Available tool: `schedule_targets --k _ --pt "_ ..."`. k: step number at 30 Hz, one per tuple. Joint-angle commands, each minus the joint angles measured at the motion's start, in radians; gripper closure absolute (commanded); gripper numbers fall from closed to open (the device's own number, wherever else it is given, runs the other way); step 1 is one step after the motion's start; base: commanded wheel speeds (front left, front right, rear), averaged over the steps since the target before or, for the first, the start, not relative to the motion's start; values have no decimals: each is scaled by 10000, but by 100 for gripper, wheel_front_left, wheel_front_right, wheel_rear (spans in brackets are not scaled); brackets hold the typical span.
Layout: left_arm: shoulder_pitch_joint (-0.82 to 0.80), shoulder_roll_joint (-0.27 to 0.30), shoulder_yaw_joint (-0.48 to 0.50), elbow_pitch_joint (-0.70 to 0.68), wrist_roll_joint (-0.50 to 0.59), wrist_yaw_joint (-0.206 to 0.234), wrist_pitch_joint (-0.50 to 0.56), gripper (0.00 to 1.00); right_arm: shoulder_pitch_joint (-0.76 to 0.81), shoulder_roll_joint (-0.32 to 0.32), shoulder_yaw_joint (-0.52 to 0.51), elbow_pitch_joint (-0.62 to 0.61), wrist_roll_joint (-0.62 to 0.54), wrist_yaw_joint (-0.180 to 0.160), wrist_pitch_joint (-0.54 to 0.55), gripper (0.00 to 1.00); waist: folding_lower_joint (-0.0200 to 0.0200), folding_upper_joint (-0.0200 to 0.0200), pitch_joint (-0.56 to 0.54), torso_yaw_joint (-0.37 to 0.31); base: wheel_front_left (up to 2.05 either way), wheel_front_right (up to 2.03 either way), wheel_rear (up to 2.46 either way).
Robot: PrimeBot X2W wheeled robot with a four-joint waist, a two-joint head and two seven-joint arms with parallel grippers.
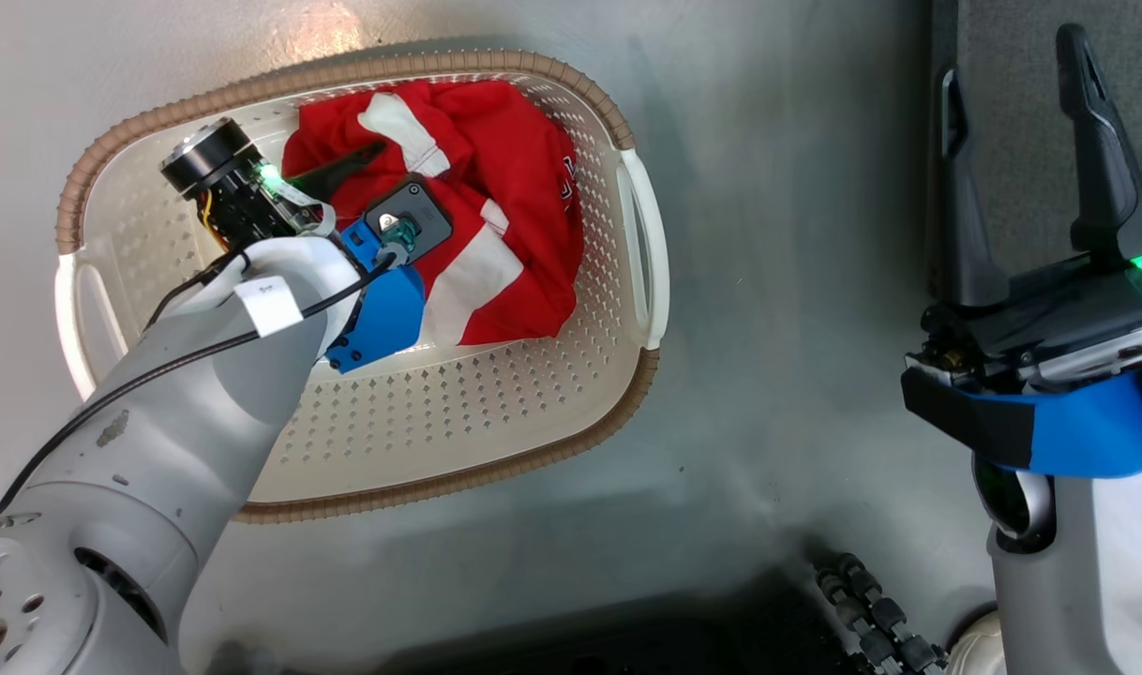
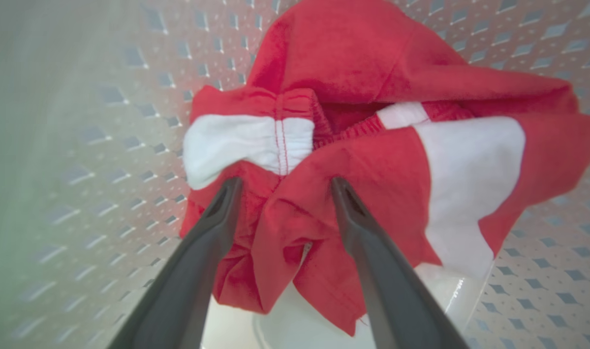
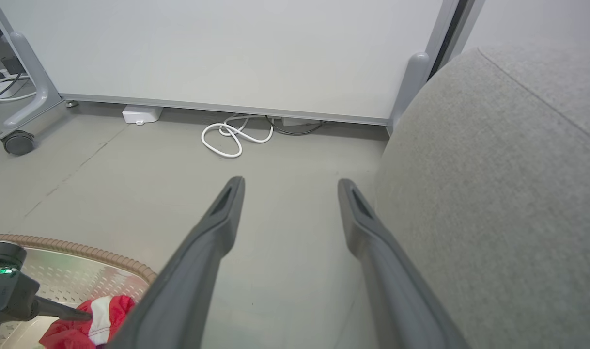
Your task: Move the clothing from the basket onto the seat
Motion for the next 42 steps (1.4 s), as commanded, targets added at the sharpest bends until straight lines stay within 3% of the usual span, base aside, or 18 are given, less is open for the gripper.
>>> schedule_targets --k 1,21,23,42 --pt "13 -45 -22 45 -9 -15 162 0 133 5 26 -85 -69 3 -7 0 -1 1 -1 -27 0 0 0" --pt "618 -72 -23 -622 -850 -16 916 0 943 5 -132 -608 -260 3 -7 0 -1 1 159 20 0 0 0" --pt "626 -92 -23 -652 -754 -16 1016 100 1027 7 -149 -681 -292 3 -8 0 -1 1 174 46 0 0 0" --pt "254 -211 -23 -870 -1340 -16 128 100 219 6 -72 -223 -163 3 -8 0 -1 1 -194 315 0 0 0"
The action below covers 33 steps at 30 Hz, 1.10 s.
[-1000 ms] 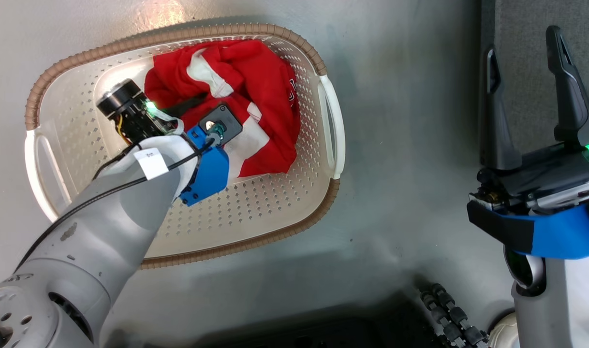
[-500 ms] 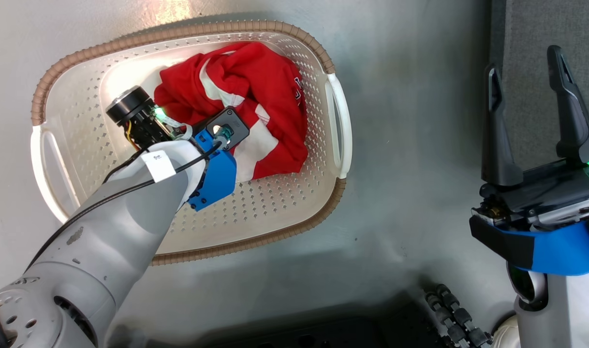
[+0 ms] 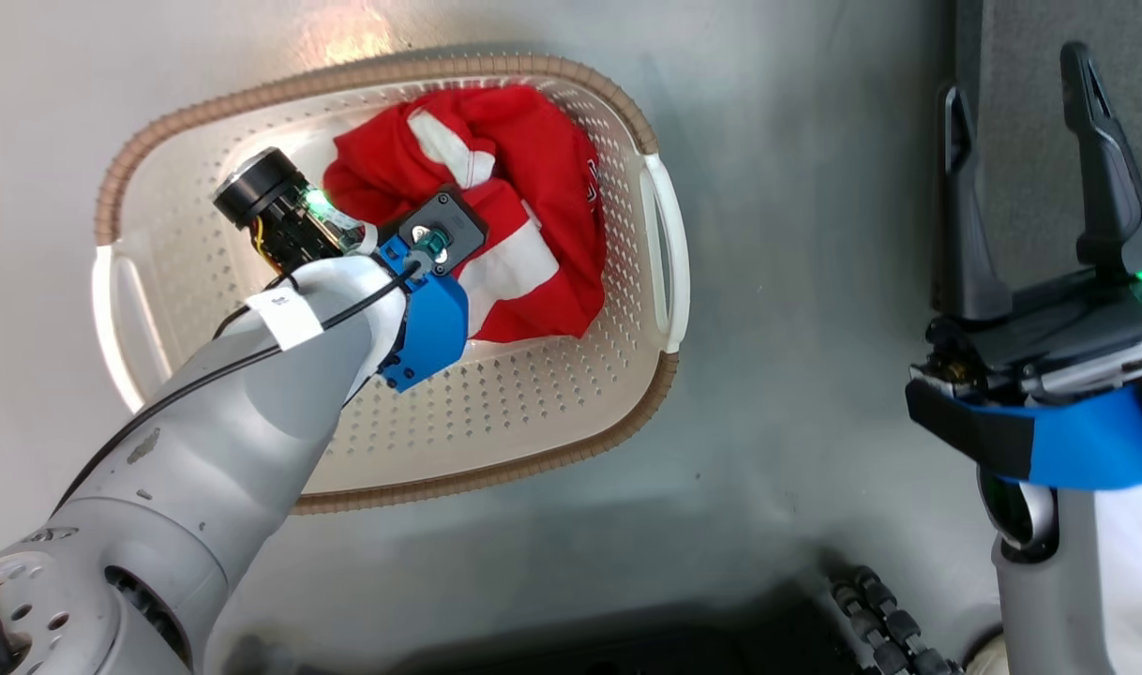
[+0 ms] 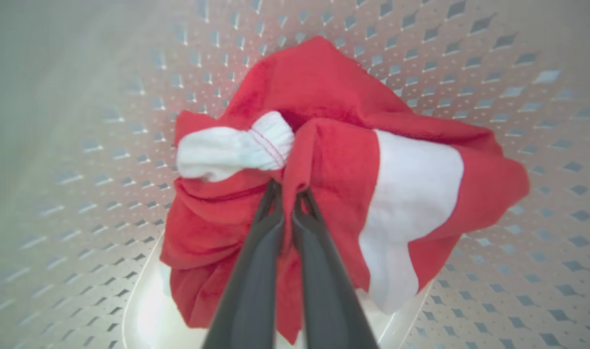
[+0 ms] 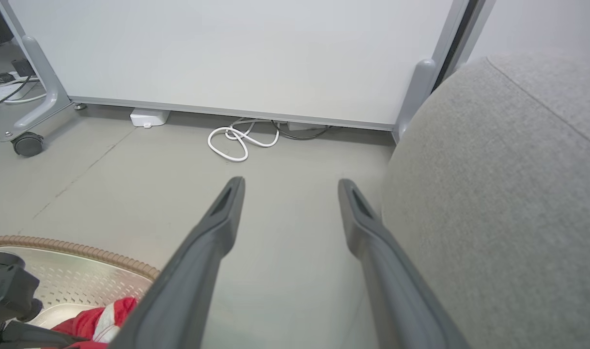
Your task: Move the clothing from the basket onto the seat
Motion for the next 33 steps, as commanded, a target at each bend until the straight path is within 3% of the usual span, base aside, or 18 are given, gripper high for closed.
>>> schedule_targets --k 1,13,23,28,33 --pt "-138 -54 -23 0 -178 -16 -179 100 -178 6 -5 96 97 3 -6 0 0 -1 -209 69 0 0 0" --pt "558 -148 -22 -121 -1046 -16 -970 100 -360 6 -50 988 197 3 -8 0 0 -1 -2073 369 0 0 0" --pt "1094 285 188 -1271 -1350 -14 -1040 100 -61 2 14 1662 357 3 -8 0 0 -1 -3928 722 0 0 0" --pt "1477 550 831 -1981 -1105 -16 -1043 100 105 3 78 1923 563 5 -6 0 0 -1 -4844 806 0 0 0" --pt "2101 868 2188 -2691 -1020 95 -1044 100 379 1 140 2182 864 5 -8 0 0 -1 -5773 754 0 0 0"
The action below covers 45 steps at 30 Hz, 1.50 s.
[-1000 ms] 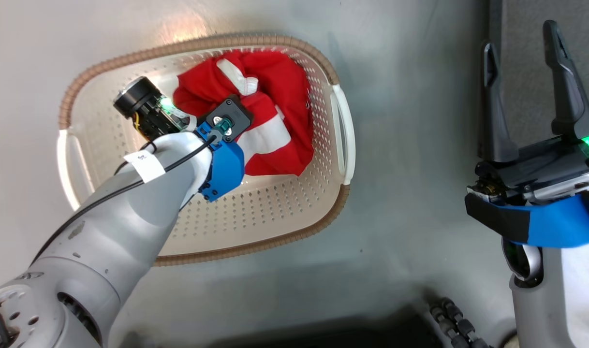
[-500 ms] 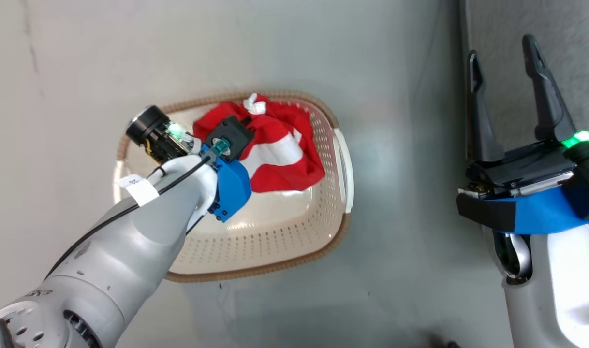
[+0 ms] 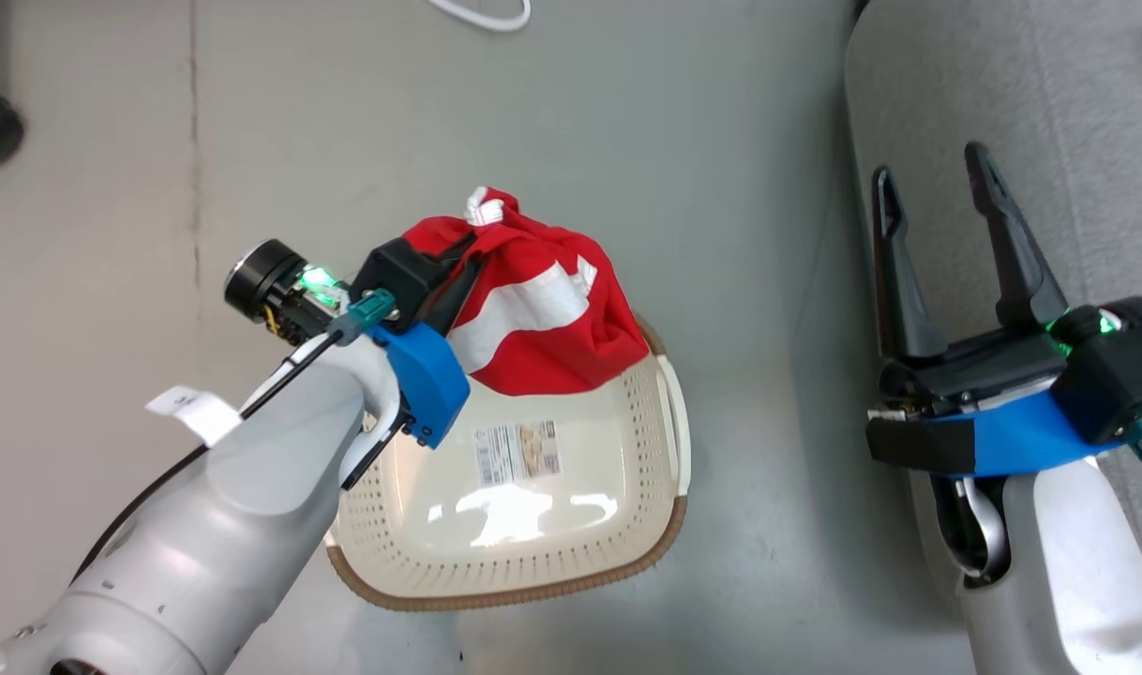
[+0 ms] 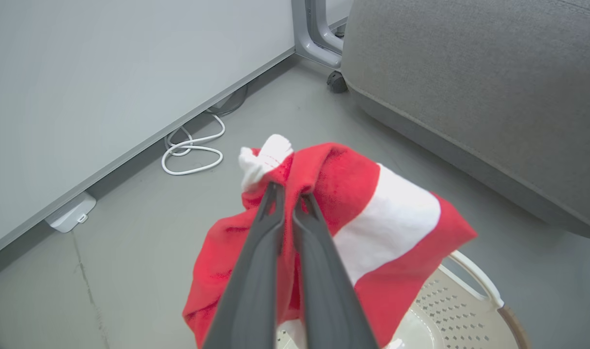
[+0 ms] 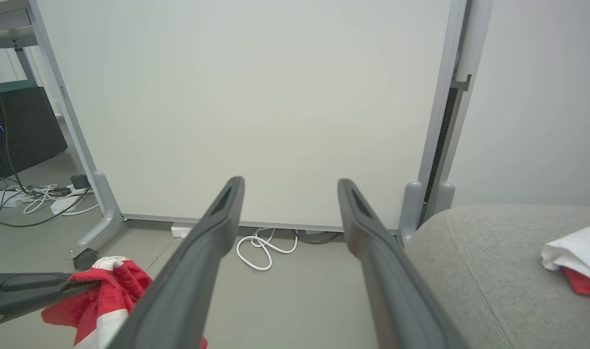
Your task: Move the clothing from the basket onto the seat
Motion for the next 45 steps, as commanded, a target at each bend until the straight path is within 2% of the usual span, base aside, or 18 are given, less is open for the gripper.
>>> schedule_targets --k 1,10,20,26,38,45 --pt "309 104 435 -274 144 86 -46 100 255 -3 -19 94 146 5 -4 0 1 -1 -787 7 0 0 0" --pt "1453 433 2568 -1861 986 234 -47 100 966 -3 -92 415 396 5 -4 0 1 -1 -2155 16 0 0 0" --pt "2444 182 4149 -3479 1807 155 -47 100 1559 -1 -63 661 554 5 -4 0 1 -1 -3501 174 0 0 0" --pt "2746 -5 4397 -4016 2082 66 -48 100 1854 -1 83 769 660 5 -4 0 1 -1 -4108 236 0 0 0" --pt "3045 -172 4130 -4437 2235 0 -46 100 2274 -1 300 736 737 5 -4 0 1 -1 -4873 238 0 0 0" --pt "3099 -212 3962 -4346 2211 -25 -46 100 1906 -1 1183 157 696 5 -4 0 1 -1 -5064 178 0 0 0"
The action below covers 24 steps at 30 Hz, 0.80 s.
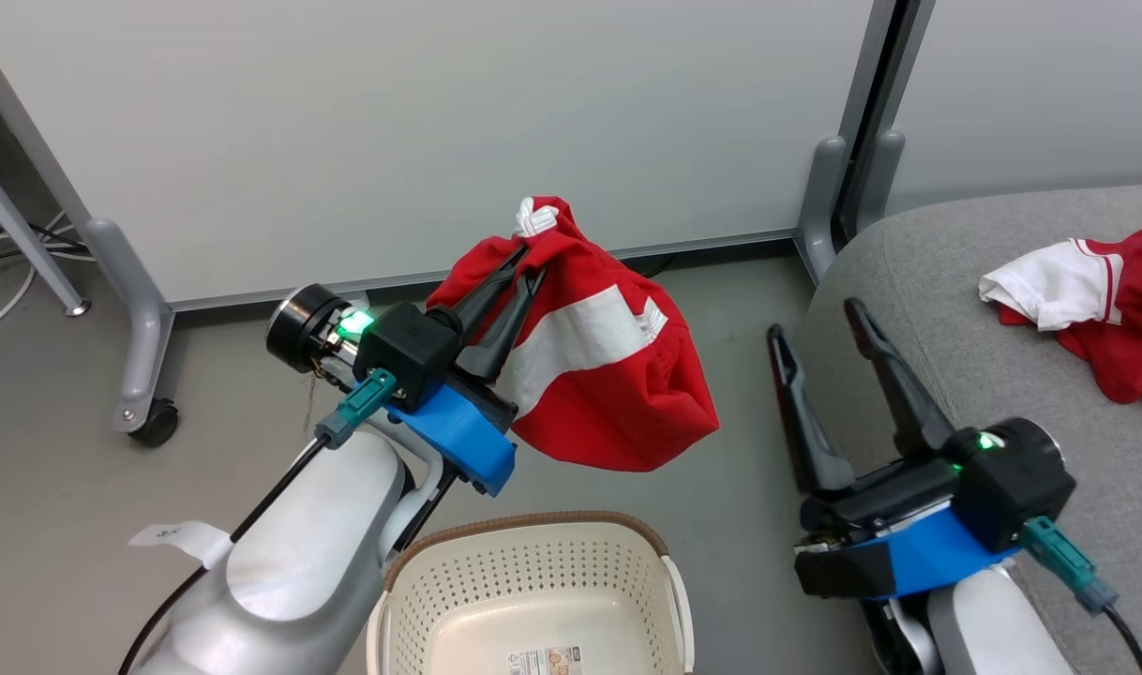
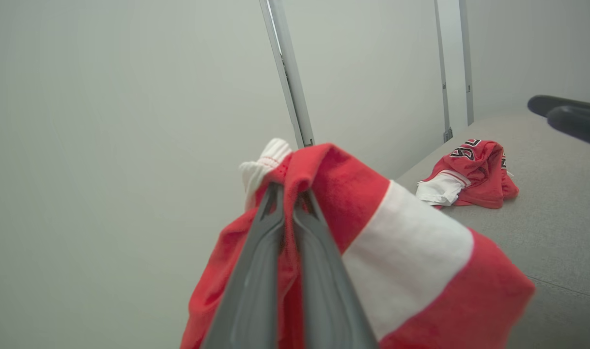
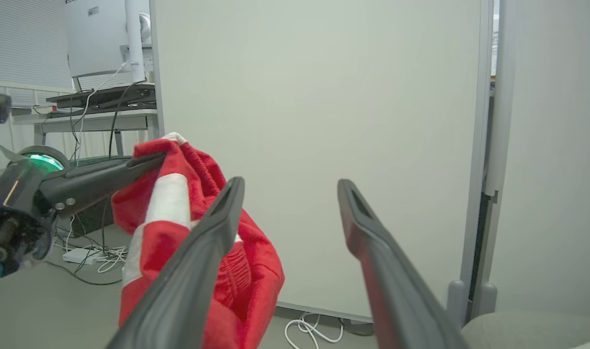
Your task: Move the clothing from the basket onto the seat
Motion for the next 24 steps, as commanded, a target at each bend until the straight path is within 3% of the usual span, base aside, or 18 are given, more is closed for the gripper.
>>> schedule_targets --k 1,11,24 --pt "125 -35 -14 19 -40 -41 -43 100 -191 -1 257 -104 -68 5 -4 0 1 0 -25 -5 0 0 0" --pt "-126 -285 -272 -42 76 -54 -43 100 -1095 -9 2005 400 -126 5 -4 0 1 0 15 279 0 0 0" --pt "-375 -806 -791 -285 242 -54 -43 100 -1956 -9 2258 2580 -706 5 -4 0 1 0 335 705 0 0 0"
